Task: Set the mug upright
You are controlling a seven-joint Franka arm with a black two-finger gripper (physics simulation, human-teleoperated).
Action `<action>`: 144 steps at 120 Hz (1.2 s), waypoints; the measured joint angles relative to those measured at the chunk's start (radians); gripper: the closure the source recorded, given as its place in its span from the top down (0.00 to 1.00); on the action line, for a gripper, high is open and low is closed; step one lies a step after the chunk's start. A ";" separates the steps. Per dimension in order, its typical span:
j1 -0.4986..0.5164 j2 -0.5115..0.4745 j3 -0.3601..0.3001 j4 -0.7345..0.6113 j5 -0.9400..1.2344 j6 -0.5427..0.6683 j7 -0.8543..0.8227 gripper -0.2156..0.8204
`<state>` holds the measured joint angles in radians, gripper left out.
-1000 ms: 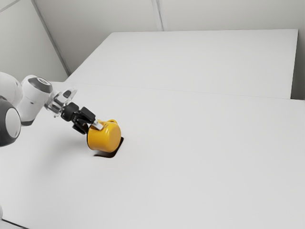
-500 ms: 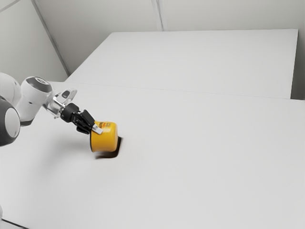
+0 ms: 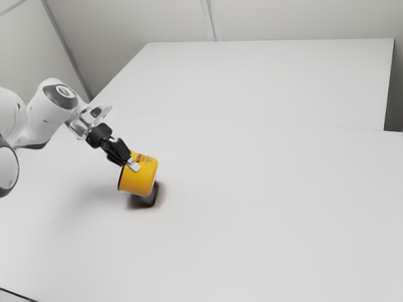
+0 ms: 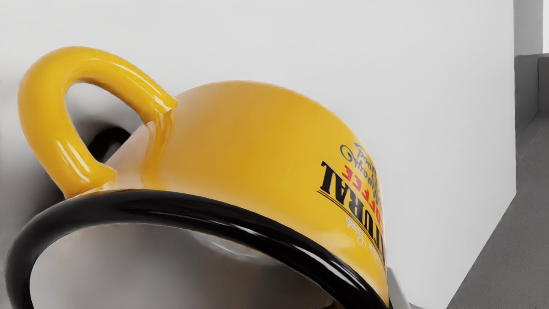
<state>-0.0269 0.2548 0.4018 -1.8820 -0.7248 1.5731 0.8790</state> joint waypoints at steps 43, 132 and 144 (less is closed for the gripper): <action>-0.185 -0.144 -0.035 -0.093 0.372 0.315 -0.004 0.03; -0.200 -0.224 -0.175 -0.305 0.810 0.590 -0.043 0.03; -0.202 -0.219 -0.180 -0.308 0.820 0.599 -0.049 0.03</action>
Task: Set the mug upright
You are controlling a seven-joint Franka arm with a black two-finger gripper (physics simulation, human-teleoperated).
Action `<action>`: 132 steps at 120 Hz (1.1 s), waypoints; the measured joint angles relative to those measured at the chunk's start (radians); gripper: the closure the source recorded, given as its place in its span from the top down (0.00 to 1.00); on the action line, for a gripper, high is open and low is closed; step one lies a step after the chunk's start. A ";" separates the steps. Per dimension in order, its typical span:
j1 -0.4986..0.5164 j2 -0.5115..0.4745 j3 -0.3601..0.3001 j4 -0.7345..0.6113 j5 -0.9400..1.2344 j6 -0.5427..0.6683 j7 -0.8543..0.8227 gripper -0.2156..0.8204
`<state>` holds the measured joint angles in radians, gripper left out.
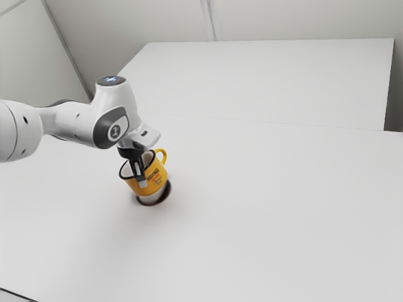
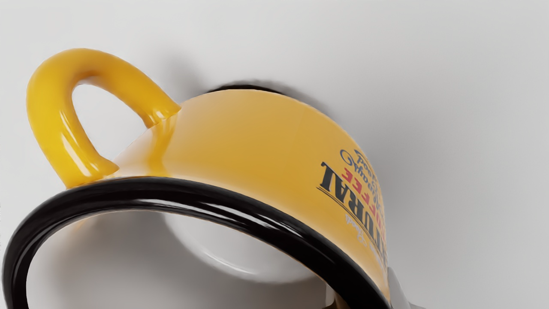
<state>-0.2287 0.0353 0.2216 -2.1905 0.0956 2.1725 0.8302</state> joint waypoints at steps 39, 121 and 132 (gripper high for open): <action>0.010 0.001 -0.011 -0.002 -0.008 0.002 0.004 0.52; 0.014 -0.085 -0.059 0.298 -0.076 -0.219 -0.340 0.78; 0.039 -0.044 -0.091 0.443 -0.088 -0.301 -0.404 0.78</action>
<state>-0.1897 -0.0085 0.1309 -1.7480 0.0077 1.8718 0.4260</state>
